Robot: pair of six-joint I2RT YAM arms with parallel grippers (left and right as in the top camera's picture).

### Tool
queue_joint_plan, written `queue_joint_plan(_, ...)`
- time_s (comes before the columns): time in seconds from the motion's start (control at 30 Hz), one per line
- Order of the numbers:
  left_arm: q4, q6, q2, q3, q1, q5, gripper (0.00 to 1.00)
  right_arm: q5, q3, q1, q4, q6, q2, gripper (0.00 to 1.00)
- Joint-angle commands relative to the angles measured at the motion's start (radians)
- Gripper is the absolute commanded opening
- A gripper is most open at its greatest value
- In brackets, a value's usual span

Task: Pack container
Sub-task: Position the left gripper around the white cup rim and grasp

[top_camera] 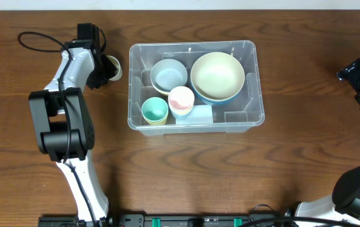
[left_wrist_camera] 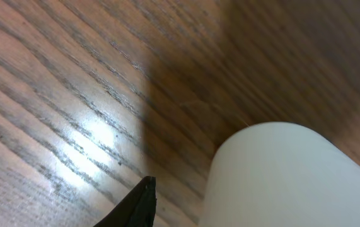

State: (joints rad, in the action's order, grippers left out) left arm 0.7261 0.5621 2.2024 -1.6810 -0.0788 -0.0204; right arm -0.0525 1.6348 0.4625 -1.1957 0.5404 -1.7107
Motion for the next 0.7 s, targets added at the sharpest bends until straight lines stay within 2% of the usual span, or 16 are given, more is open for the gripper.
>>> queue_joint_plan(0.0, 0.002, -0.035, -0.090, -0.021, -0.008, -0.010, 0.33, 0.003, 0.001, 0.010, -0.001, -0.006, 0.007, 0.99)
queue_joint_plan(0.2, 0.006, -0.038, -0.158, -0.021, -0.008, -0.010, 0.34, 0.003, 0.001, 0.010, -0.001, -0.006, 0.007, 0.99)
queue_joint_plan(0.37, 0.032, -0.039, -0.156, -0.020, -0.007, -0.014, 0.30, 0.003, 0.001, 0.010, -0.001, -0.006, 0.007, 0.99)
queue_joint_plan(0.67, 0.039, -0.045, -0.149, -0.019, -0.007, -0.014, 0.29, 0.003, 0.001, 0.010, -0.001, -0.006, 0.007, 0.99)
